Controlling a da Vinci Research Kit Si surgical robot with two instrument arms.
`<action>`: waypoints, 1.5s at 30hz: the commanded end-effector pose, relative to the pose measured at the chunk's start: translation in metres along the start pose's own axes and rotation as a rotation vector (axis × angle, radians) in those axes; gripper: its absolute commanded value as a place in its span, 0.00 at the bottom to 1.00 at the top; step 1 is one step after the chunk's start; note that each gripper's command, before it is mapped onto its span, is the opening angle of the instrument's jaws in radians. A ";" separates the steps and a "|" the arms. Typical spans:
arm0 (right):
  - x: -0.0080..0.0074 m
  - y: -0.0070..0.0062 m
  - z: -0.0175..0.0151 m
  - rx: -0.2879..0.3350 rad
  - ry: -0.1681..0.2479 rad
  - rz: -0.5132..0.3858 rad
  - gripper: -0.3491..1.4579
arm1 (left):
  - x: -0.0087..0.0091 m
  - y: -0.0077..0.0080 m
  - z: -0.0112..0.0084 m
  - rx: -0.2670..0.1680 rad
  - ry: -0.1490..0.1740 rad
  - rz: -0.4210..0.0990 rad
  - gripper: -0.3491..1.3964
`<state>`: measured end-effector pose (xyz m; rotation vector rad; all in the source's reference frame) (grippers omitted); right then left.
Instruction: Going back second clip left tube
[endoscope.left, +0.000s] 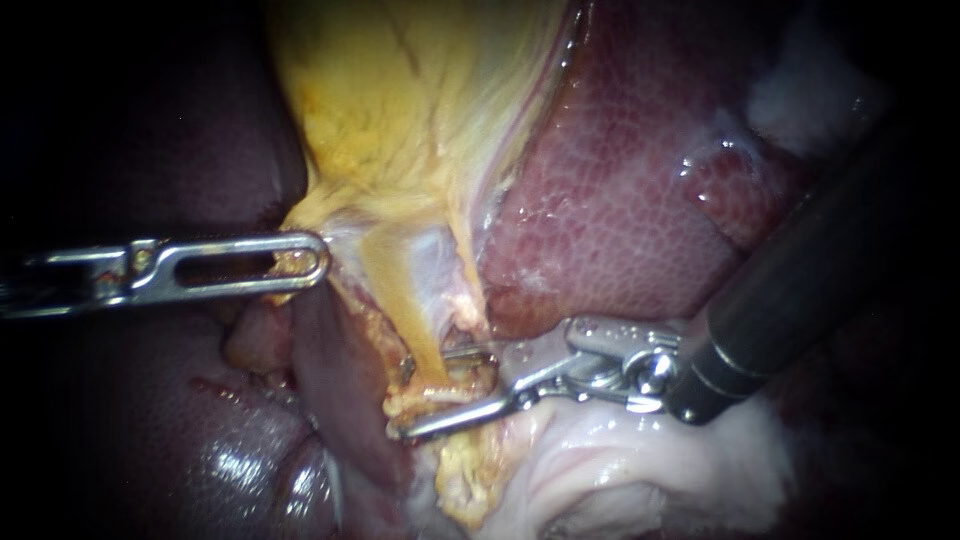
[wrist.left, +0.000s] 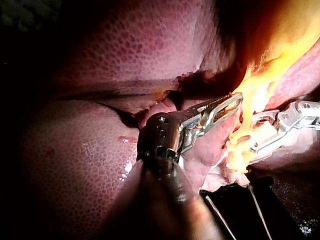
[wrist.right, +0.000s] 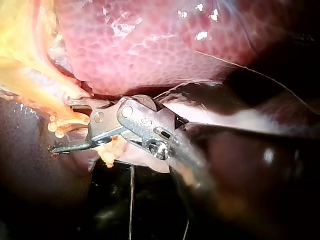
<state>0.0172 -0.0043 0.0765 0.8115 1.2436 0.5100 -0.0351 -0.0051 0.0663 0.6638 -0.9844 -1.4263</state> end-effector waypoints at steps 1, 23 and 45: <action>0.0000 0.0000 -0.0003 0.001 0.000 0.001 0.52 | 0.0000 0.0000 0.0000 0.000 0.000 0.000 0.00; 0.0069 -0.0035 -0.0138 0.016 0.074 -0.112 0.52 | 0.0003 0.0003 0.0003 0.001 0.000 0.002 0.00; 0.0092 -0.0052 -0.0170 0.011 0.081 -0.139 0.52 | 0.0060 0.0023 0.0116 0.003 0.078 0.039 0.00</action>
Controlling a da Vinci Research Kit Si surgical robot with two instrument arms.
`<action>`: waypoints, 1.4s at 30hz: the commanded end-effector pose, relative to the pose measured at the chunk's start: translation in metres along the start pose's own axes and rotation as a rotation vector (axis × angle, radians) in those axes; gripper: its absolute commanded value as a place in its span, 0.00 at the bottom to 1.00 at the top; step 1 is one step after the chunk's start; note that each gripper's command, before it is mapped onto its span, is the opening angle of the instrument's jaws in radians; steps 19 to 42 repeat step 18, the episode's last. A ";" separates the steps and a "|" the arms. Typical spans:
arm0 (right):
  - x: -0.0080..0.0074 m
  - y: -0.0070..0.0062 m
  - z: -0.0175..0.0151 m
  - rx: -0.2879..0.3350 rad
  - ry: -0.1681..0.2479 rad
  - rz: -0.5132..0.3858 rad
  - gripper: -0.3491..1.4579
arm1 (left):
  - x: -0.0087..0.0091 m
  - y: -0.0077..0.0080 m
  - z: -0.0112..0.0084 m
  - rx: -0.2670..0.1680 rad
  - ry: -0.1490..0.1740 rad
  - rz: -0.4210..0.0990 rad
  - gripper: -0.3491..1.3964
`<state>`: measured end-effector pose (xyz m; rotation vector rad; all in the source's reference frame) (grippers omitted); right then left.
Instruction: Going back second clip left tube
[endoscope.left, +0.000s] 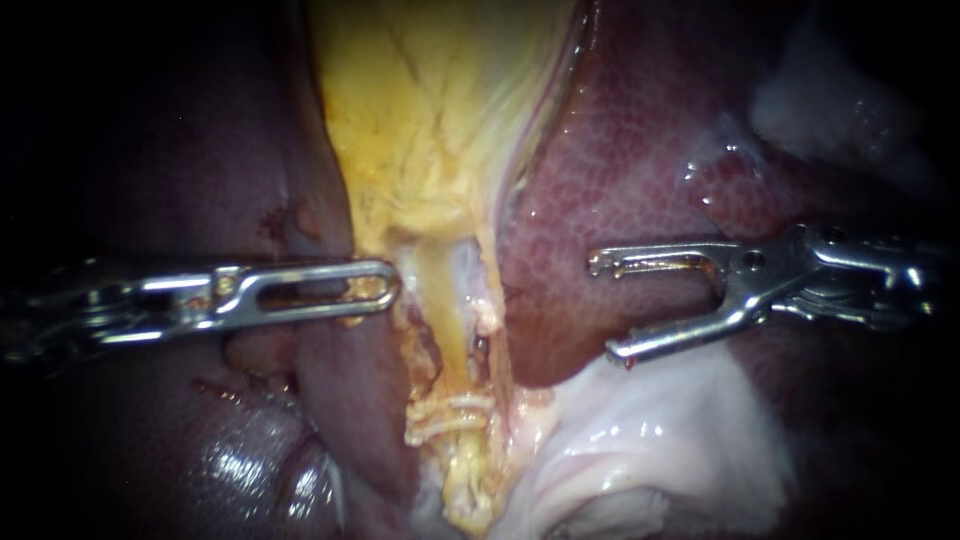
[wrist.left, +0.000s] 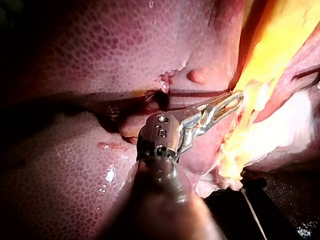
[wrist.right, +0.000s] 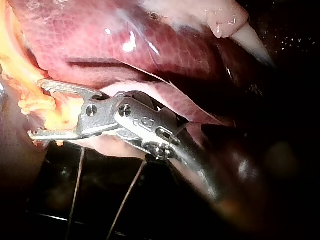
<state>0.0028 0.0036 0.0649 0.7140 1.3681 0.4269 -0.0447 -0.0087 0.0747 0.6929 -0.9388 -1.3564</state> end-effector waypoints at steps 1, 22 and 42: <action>0.0000 0.0000 0.0000 0.000 0.000 0.000 0.52 | 0.0001 -0.0001 0.0003 -0.002 0.004 0.001 0.00; 0.0001 -0.0002 0.0000 0.001 0.000 0.000 0.52 | 0.0001 -0.0001 0.0006 -0.003 0.011 0.002 0.00; 0.0001 -0.0002 0.0000 0.001 0.000 0.000 0.52 | 0.0001 -0.0001 0.0006 -0.003 0.011 0.002 0.00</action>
